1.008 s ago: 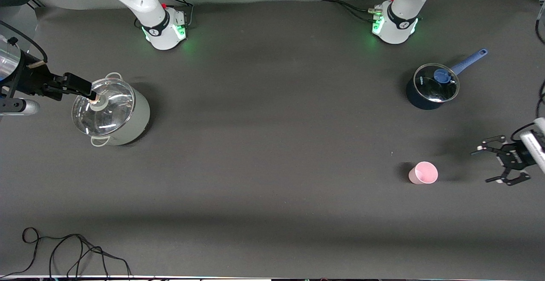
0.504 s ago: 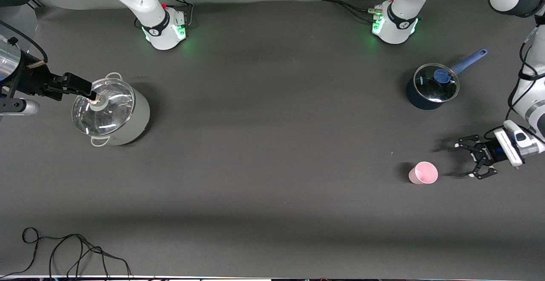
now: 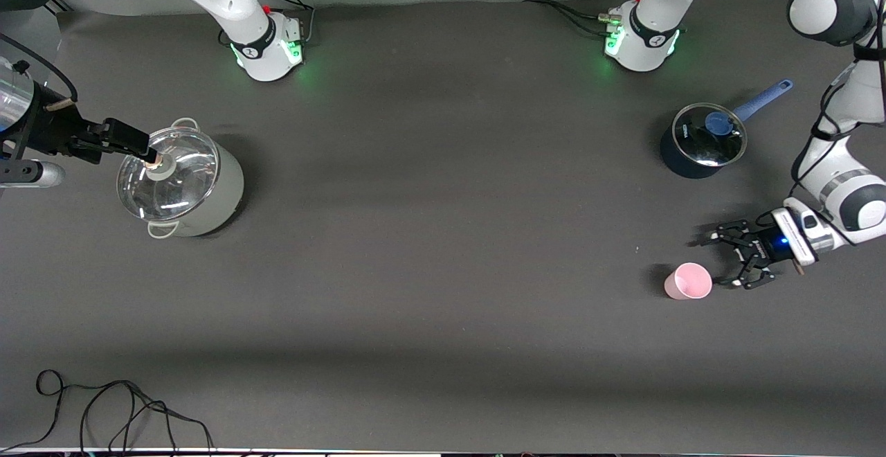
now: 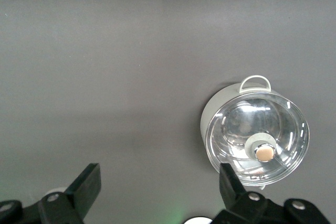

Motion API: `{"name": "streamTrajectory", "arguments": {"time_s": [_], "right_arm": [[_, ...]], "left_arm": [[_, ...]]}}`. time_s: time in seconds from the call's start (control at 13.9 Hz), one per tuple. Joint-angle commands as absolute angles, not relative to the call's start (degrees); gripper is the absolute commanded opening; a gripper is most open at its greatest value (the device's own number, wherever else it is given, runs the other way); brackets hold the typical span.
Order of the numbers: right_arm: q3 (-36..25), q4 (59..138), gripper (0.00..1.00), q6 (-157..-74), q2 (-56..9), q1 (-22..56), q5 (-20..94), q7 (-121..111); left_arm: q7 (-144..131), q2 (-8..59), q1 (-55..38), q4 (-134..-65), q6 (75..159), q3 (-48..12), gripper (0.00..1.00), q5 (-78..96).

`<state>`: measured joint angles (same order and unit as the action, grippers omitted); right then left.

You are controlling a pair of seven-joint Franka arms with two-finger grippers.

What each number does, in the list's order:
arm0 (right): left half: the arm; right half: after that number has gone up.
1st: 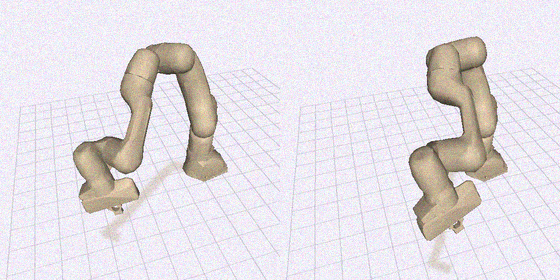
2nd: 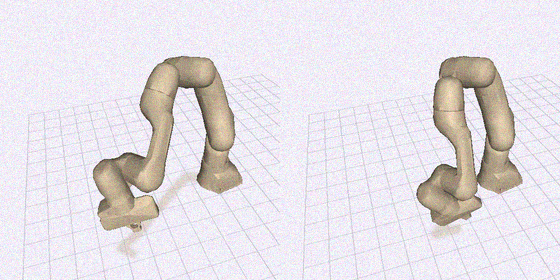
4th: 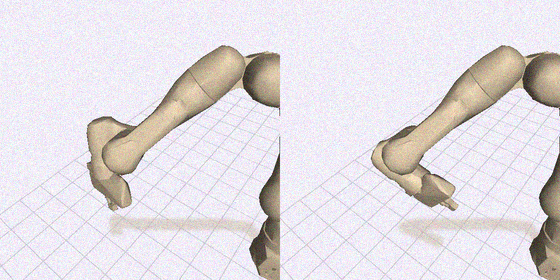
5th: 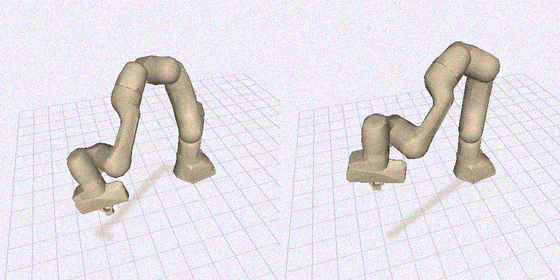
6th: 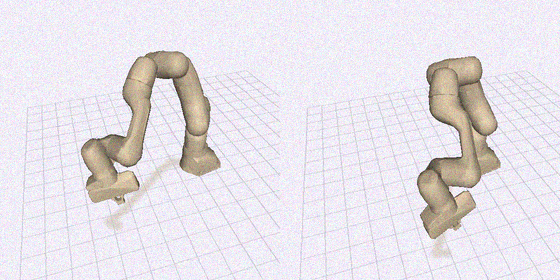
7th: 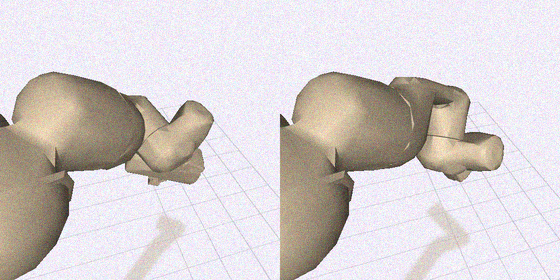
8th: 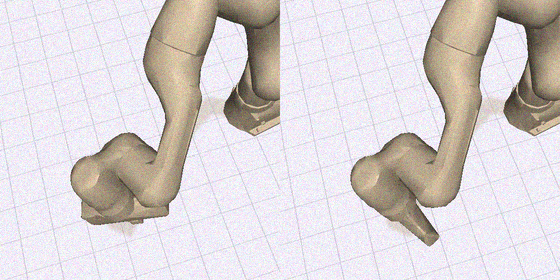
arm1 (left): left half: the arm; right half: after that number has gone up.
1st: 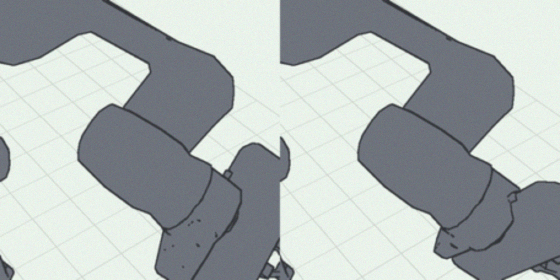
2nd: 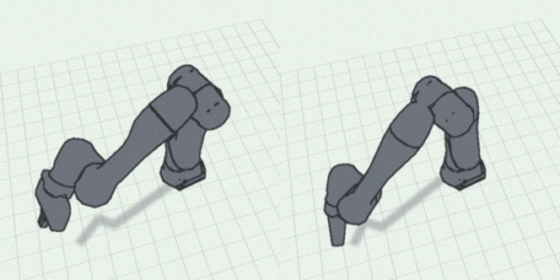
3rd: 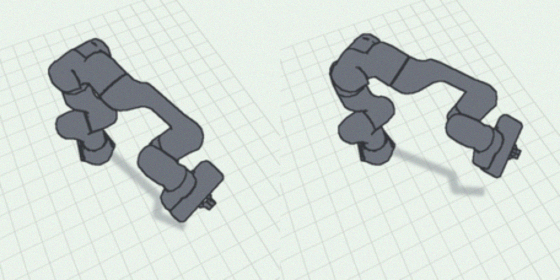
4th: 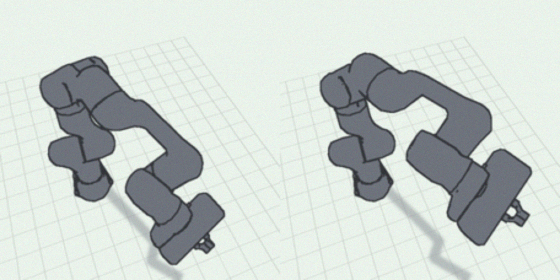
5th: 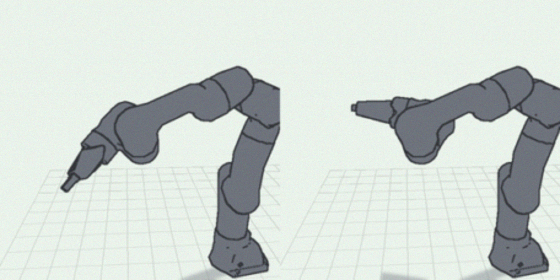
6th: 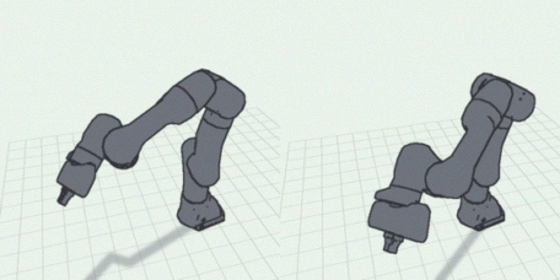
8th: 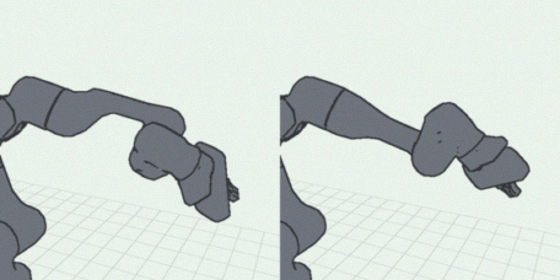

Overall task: Transfer pink cup from left to right arm
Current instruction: 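Close the left gripper around the pink cup's rim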

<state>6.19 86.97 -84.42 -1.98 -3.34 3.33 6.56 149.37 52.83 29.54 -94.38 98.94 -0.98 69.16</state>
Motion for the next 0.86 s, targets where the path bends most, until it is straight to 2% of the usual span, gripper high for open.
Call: {"name": "streamTrajectory", "arguments": {"time_s": [0.0,0.79], "right_arm": [[5.8,86.6,1.0,-83.9,-2.0,-2.8,3.3,6.1],[5.8,86.7,1.0,-83.8,-1.9,-2.8,3.3,6.1]], "left_arm": [[153.1,53.6,29.2,-94.6,99.0,-1.0,0.99,72.9],[153.2,55.8,26.8,-95.0,100.5,-3.5,0.99,80.7]]}}
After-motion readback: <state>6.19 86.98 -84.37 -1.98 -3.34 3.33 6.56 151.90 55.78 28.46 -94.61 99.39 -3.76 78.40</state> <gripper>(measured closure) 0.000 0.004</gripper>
